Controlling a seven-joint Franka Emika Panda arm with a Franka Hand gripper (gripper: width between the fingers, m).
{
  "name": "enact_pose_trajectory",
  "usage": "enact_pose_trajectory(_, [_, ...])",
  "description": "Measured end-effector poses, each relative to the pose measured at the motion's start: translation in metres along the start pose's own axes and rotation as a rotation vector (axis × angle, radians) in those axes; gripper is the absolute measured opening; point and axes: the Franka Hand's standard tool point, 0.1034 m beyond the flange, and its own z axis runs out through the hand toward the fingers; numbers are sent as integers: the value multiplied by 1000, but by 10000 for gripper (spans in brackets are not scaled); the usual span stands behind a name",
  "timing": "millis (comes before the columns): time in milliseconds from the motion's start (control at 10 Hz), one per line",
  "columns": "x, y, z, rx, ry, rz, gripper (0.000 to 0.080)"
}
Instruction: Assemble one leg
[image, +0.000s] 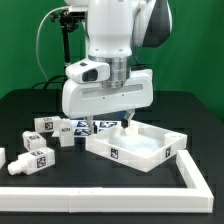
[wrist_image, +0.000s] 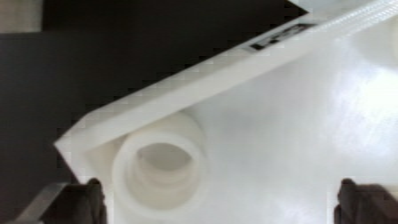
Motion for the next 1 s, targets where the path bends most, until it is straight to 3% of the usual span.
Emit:
enact_pose_trajectory(200, [2, 1, -1, -2, 3, -1, 649])
enact_pose_trajectory(300, [19, 4, -8, -14, 22, -28, 649])
enact_pose_trajectory(500, [67, 6, -14, -3, 22, -90, 649])
enact_pose_trajectory(600, [85, -4, -9, 0, 31, -108, 649])
enact_pose_trajectory(800, [77, 2, 10, -4, 36, -142, 649])
enact_pose_trajectory(1000, [80, 1, 7, -3, 37, -130, 649])
